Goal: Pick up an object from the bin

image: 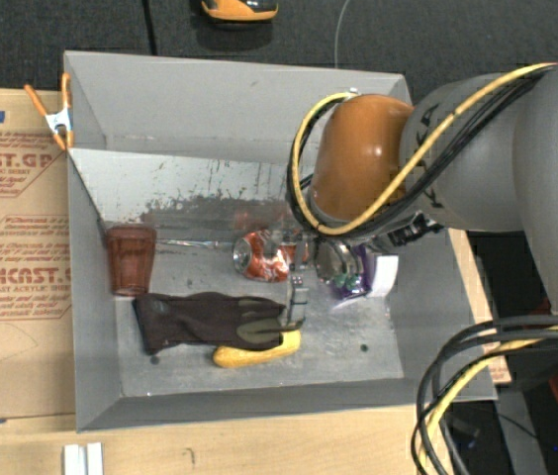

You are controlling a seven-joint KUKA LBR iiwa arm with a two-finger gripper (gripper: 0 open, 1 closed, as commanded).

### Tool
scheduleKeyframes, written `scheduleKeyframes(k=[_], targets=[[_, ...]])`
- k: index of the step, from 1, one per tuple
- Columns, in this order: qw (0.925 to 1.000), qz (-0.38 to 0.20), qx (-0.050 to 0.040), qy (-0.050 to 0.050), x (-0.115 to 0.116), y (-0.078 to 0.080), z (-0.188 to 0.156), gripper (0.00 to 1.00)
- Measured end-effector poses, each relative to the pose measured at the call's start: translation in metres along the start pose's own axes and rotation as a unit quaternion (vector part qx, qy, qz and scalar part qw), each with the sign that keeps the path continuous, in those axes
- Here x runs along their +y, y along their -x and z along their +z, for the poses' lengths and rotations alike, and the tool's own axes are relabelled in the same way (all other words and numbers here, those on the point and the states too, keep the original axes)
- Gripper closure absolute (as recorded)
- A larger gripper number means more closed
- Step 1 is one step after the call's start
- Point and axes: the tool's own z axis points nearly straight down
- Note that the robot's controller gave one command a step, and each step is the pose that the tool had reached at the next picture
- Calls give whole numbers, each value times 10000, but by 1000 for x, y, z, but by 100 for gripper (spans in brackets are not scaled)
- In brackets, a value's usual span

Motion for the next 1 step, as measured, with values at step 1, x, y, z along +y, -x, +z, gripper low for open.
scheduleKeyframes(k=[1], targets=[[10000,1,-38,2,0,2,-4,0]])
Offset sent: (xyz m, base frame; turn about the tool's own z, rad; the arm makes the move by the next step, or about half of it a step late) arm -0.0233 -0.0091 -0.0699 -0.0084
